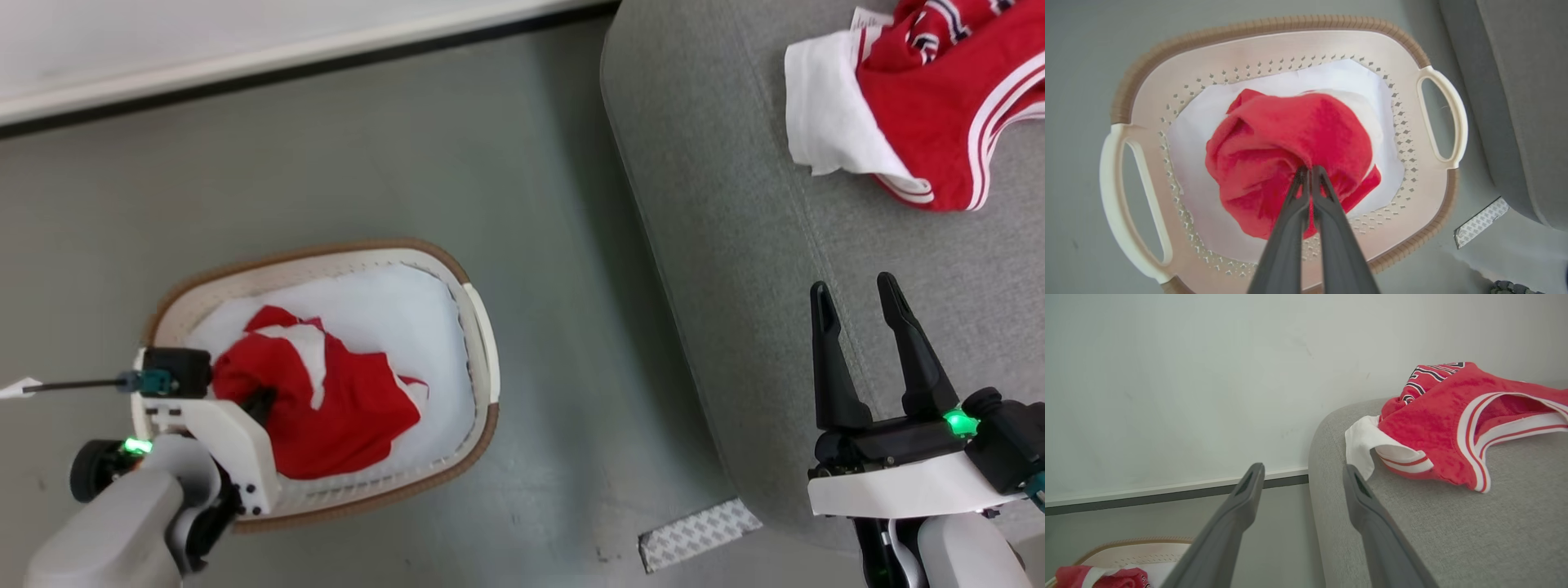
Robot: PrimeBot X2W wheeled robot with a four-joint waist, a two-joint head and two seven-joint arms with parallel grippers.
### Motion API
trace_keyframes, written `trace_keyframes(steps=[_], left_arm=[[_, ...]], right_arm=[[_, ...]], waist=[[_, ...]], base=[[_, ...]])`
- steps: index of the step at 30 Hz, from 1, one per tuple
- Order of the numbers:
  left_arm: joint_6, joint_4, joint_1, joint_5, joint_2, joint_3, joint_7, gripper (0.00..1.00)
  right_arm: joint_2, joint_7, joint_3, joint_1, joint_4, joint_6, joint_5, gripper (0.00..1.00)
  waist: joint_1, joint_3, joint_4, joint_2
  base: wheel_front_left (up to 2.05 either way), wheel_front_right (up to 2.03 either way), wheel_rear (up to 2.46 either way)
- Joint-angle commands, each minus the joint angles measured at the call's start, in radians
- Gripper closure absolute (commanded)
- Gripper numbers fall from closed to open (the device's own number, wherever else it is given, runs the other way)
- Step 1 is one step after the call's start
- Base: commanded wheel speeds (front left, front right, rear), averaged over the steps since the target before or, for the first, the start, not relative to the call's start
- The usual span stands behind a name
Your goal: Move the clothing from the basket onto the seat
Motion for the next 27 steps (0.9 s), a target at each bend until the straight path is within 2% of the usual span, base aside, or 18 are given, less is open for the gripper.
trace_keyframes(steps=[1, 9, 14, 15, 16, 18, 19, 20, 21, 27], left_arm=[[-0.008, 0.029, -0.023, 0.009, -0.005, -0.005, 0.002, 1.0], [-0.064, 0.179, -0.092, 0.035, -0.061, -0.019, -0.052, 1.0], [-0.094, 0.239, -0.106, 0.033, -0.107, -0.024, -0.104, 0.87], [-0.099, 0.25, -0.107, 0.03, -0.114, -0.022, -0.114, 0.83], [-0.1, 0.26, -0.108, 0.029, -0.123, -0.021, -0.127, 0.67], [-0.105, 0.268, -0.107, 0.029, -0.133, -0.022, -0.139, 0.64], [-0.108, 0.275, -0.104, 0.028, -0.143, -0.024, -0.15, 0.56], [-0.108, 0.282, -0.103, 0.027, -0.153, -0.023, -0.165, 0.32], [-0.108, 0.289, -0.102, 0.028, -0.161, -0.022, -0.177, 0.0], [-0.099, 0.297, -0.073, 0.051, -0.208, -0.017, -0.235, 0.0]], right_arm=[[-0.001, 0.0, -0.001, -0.016, -0.007, -0.002, 0.005, 0.0], [-0.001, 0.0, -0.01, -0.027, -0.007, -0.002, 0.004, 0.0], [-0.002, 0.0, -0.011, -0.035, 0.003, -0.002, -0.01, 0.0], [-0.002, 0.0, -0.01, -0.036, 0.005, -0.002, -0.013, 0.0], [-0.002, 0.0, -0.01, -0.036, 0.007, -0.002, -0.018, 0.0], [-0.002, 0.0, -0.011, -0.036, 0.01, -0.002, -0.02, 0.0], [-0.002, 0.0, -0.013, -0.034, 0.013, -0.002, -0.021, 0.0], [-0.002, 0.0, -0.015, -0.032, 0.017, -0.002, -0.023, 0.0], [-0.002, 0.0, -0.018, -0.03, 0.02, -0.002, -0.024, 0.0], [-0.002, 0.0, -0.039, -0.004, 0.044, -0.002, -0.05, 0.0]], waist=[[-0.0002, 0.044, -0.015, 0.0], [-0.0002, 0.077, 0.002, 0.0], [-0.0002, 0.05, 0.027, 0.0], [-0.0002, 0.043, 0.032, 0.0], [-0.0002, 0.035, 0.037, 0.0], [-0.0002, 0.026, 0.043, 0.0], [-0.0002, 0.016, 0.05, 0.0], [-0.0002, 0.005, 0.057, 0.0], [-0.0002, -0.006, 0.065, 0.0], [-0.0002, -0.104, 0.115, 0.0]], base=[[0.0, 0.0, 0.0], [0.0, 0.0, 0.0], [0.0, 0.0, 0.0], [0.0, 0.0, 0.0], [0.0, 0.0, 0.0], [0.0, 0.0, 0.0], [0.0, 0.0, 0.0], [0.0, 0.0, 0.0], [0.0, 0.0, 0.0], [0.0, 0.0, 0.0]])
